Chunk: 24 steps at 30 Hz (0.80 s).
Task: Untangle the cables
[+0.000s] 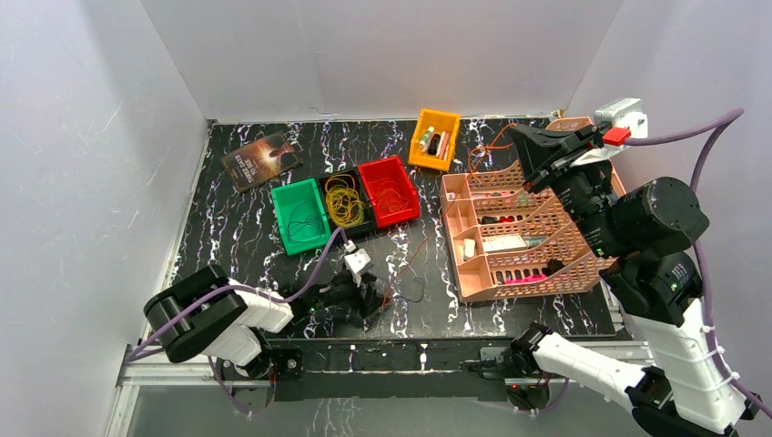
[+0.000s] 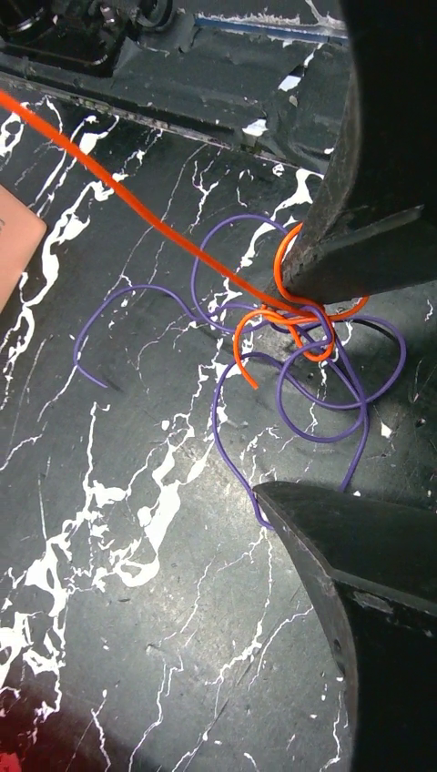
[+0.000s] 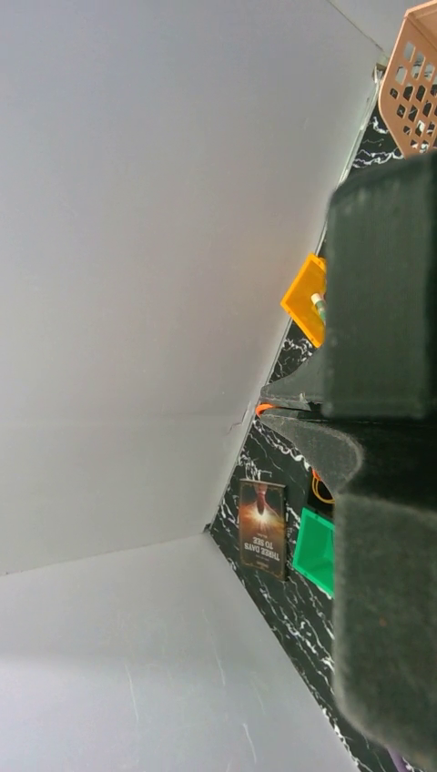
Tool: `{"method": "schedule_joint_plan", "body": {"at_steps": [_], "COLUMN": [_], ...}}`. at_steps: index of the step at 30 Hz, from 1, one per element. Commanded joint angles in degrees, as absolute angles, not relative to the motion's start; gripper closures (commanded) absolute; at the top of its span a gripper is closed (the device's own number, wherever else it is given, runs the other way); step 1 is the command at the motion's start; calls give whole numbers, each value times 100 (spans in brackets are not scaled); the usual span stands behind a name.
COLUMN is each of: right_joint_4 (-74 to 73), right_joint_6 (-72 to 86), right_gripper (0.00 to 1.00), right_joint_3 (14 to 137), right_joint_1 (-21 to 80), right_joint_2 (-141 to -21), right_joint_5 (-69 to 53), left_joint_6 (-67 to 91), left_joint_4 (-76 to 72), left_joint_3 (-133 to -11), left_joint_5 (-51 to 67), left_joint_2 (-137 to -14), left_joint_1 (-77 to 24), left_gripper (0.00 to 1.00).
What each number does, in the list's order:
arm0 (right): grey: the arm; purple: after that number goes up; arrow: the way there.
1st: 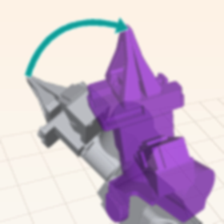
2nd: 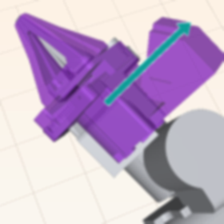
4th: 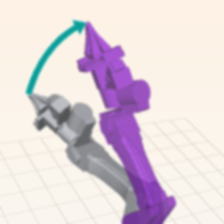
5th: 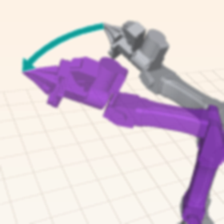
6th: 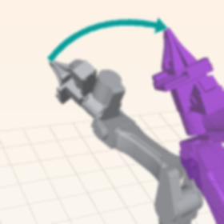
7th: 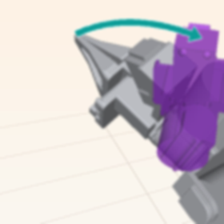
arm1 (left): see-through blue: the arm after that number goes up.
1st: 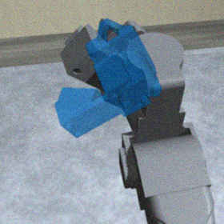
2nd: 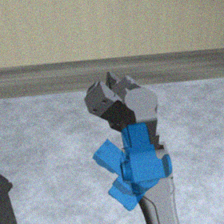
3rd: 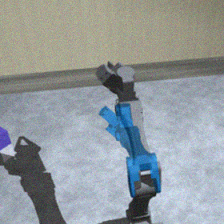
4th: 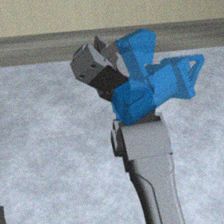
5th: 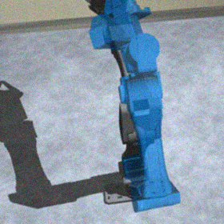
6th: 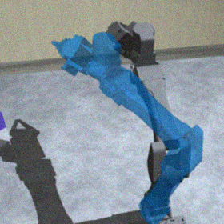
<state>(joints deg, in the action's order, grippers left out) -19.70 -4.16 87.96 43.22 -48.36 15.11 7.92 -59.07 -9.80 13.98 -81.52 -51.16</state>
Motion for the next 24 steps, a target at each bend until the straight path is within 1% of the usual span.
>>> {"method": "schedule_joint_plan", "body": {"at_steps": [1, 5, 6, 8, 11, 13, 14, 16, 17, 18, 19, 20, 21, 22, 24], "right_joint_4": [-1480, -1705, -1784, -1949, -2138, -2255, -2303, -2368, -2379, -2376, -2360, -2344, -2343, -2362, -2426], "right_joint_6": [-572, -603, -595, -549, -458, -405, -391, -387, -385, -380, -372, -351, -344, -343, -351], "right_gripper": [100, 100, 100, 100, 100, 100, 100, 100, 100, 100, 100, 100, 100, 100, 100], "right_joint_3": [8991, 8799, 8702, 8404, 8098, 7990, 7956, 7933, 7932, 7934, 7939, 7948, 7964, 7987, 8064], "right_joint_1": [4307, 4315, 4309, 4311, 4313, 4308, 4308, 4307, 4307, 4314, 4315, 4308, 4307, 4311, 4313], "right_joint_2": [-4808, -4799, -4782, -4740, -4657, -4609, -4587, -4545, -4538, -4516, -4495, -4480, -4477, -4482, -4526], "right_joint_5": [1710, 1941, 2093, 2431, 2720, 2842, 2903, 3059, 3098, 3103, 3083, 3014, 2908, 2759, 2292], "left_joint_6": [722, 748, 747, 722, 727, 739, 764, 786, 799, 841, 892, 904, 911, 934, 950], "left_joint_4": [-5920, -5679, -5601, -5493, -5281, -5112, -5030, -4856, -4786, -4736, -4702, -4690, -4693, -4693, -4699], "left_joint_3": [-867, -815, -791, -716, -618, -571, -545, -507, -490, -473, -450, -422, -400, -388, -441], "left_joint_5": [1367, 1173, 1134, 1076, 858, 594, 432, 177, 38, -188, -338, -442, -517, -567, -539], "left_joint_2": [-7694, -7100, -6894, -6369, -5649, -5166, -4954, -4581, -4427, -4302, -4223, -4173, -4170, -4199, -4401], "left_joint_1": [-5142, -5145, -5146, -5144, -5134, -5117, -5108, -5094, -5093, -5079, -5076, -5066, -5067, -5061, -5055], "left_gripper": [35, 46, 47, 43, 35, 33, 36, 50, 63, 73, 78, 78, 71, 60, 46]}}
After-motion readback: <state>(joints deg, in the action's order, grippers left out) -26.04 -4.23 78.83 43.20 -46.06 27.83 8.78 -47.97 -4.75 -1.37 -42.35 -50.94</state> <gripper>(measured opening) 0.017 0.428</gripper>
